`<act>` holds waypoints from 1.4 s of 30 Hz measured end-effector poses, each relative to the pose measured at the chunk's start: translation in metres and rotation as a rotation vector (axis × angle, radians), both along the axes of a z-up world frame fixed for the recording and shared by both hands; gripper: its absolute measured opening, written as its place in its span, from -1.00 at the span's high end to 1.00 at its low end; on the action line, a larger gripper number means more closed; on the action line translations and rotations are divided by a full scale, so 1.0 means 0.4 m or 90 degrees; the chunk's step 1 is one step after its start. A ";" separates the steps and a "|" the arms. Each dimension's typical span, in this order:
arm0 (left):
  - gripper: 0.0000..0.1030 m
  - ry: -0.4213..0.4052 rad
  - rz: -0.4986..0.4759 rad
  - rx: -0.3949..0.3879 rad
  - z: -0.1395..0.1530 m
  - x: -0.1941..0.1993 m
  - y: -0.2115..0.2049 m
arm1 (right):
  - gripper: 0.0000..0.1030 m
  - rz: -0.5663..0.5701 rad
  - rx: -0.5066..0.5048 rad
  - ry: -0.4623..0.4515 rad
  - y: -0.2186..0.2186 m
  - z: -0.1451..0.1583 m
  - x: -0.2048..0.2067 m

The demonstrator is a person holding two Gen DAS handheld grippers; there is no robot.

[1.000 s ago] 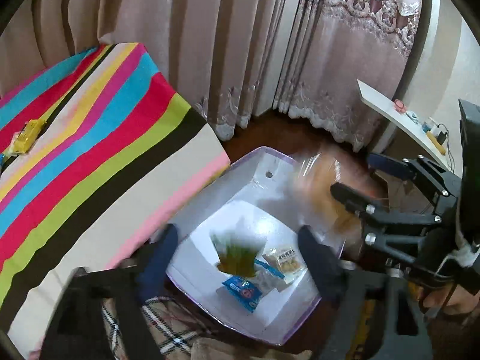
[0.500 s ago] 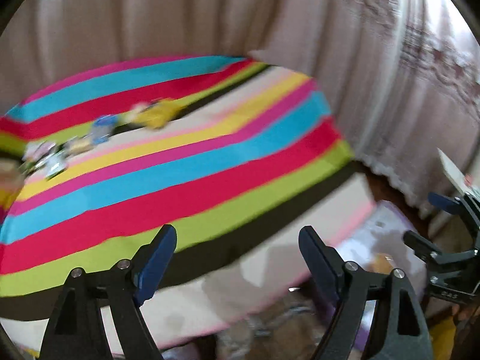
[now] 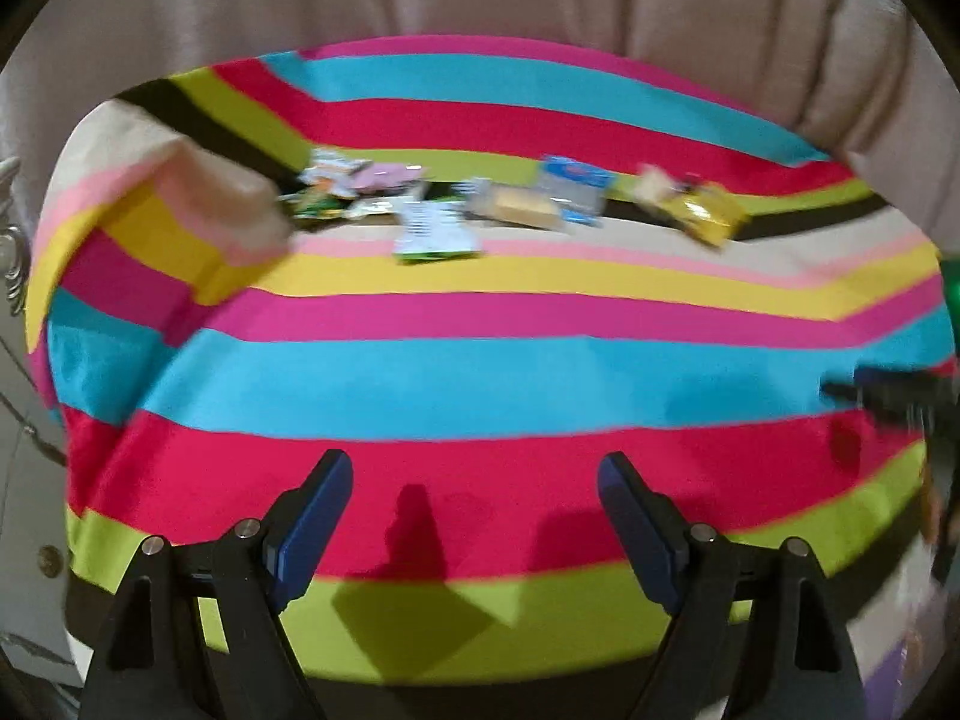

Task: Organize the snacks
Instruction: 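Grasp a white snack packet with the left gripper while the right grasps the yellow biscuit pack, then carry both held packs to the white bin and release them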

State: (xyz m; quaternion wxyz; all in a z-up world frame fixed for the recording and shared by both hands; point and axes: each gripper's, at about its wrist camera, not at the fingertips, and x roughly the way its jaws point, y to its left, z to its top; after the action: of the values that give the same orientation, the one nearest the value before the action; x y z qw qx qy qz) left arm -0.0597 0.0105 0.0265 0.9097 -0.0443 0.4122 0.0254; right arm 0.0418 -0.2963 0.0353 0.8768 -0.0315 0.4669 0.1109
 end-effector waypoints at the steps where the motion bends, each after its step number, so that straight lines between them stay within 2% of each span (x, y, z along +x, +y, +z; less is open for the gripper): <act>1: -0.64 0.006 0.007 -0.006 -0.007 0.005 0.012 | -0.72 -0.020 0.024 0.006 -0.009 0.000 0.056; 2: -0.64 0.019 0.017 -0.025 -0.019 0.023 0.034 | -0.72 -0.046 0.067 0.018 -0.021 -0.002 0.110; 5: -0.64 0.031 0.039 -0.075 -0.041 0.082 0.074 | -0.73 -0.157 0.258 0.049 -0.072 -0.002 0.260; 6: -0.64 0.026 0.047 -0.079 -0.040 0.102 0.080 | -0.74 -0.189 0.279 0.048 -0.079 0.003 0.294; 8: -0.64 0.020 0.057 -0.076 -0.041 0.155 0.077 | -0.77 -0.238 0.276 0.042 -0.059 0.008 0.367; 10: -0.64 0.020 0.062 -0.066 -0.041 0.203 0.074 | -0.78 -0.254 0.263 0.041 -0.020 0.004 0.435; 12: -0.64 0.015 0.065 -0.053 -0.042 0.260 0.064 | -0.81 -0.284 0.186 0.069 0.032 -0.021 0.496; 13: -0.64 0.013 0.066 -0.048 -0.040 0.275 0.065 | -0.82 -0.294 0.154 0.051 0.050 -0.017 0.506; 15: -0.64 0.007 0.071 -0.035 -0.041 0.311 0.062 | -0.78 -0.305 0.080 0.052 0.082 -0.023 0.519; 17: -0.64 0.004 0.085 -0.029 -0.043 0.344 0.064 | -0.31 -0.288 0.062 0.020 0.095 -0.020 0.482; 19: -0.64 0.001 0.094 -0.037 -0.042 0.364 0.069 | -0.13 -0.253 0.065 -0.002 0.092 -0.021 0.422; 21: -0.64 -0.004 0.103 -0.042 -0.042 0.399 0.076 | -0.09 -0.232 0.074 -0.018 0.072 -0.018 0.332; 23: -0.65 -0.001 0.116 -0.017 -0.045 0.450 0.070 | -0.09 -0.222 0.076 -0.022 0.052 -0.017 0.247; 25: -0.71 0.039 0.124 0.024 -0.068 0.513 0.057 | -0.09 -0.210 0.088 -0.023 0.039 -0.018 0.166; 26: -0.74 0.047 0.127 0.022 -0.078 0.541 0.061 | -0.09 -0.200 0.103 -0.019 0.030 -0.018 0.120; 27: -0.55 0.049 0.138 0.009 -0.074 0.548 0.071 | -0.09 -0.197 0.113 -0.014 0.024 -0.016 0.077; 28: 0.30 0.042 0.153 0.012 -0.063 0.542 0.077 | -0.09 -0.196 0.118 -0.011 0.017 -0.012 0.049; 31: 0.28 0.028 0.142 -0.037 -0.027 0.471 0.081 | -0.09 -0.175 0.115 -0.018 0.009 0.007 -0.032; 34: 0.28 -0.028 0.130 -0.050 0.031 0.311 0.053 | -0.09 -0.159 0.120 -0.031 -0.006 0.026 -0.107; 35: 0.28 -0.063 0.130 -0.047 0.064 0.224 0.038 | -0.09 -0.156 0.123 -0.040 -0.001 0.033 -0.133; 39: 0.28 -0.157 0.114 -0.044 0.160 0.021 -0.010 | -0.09 -0.125 0.133 -0.100 0.019 0.111 -0.252; 42: 0.27 -0.261 0.085 -0.030 0.282 -0.112 -0.061 | -0.09 -0.097 0.141 -0.185 0.049 0.213 -0.362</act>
State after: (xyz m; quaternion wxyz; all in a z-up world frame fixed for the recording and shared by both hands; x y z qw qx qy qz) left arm -0.1046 -0.0140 0.1391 0.9694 -0.0972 0.2152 0.0665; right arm -0.1030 -0.2769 0.1205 0.9390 0.0848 0.3211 0.0895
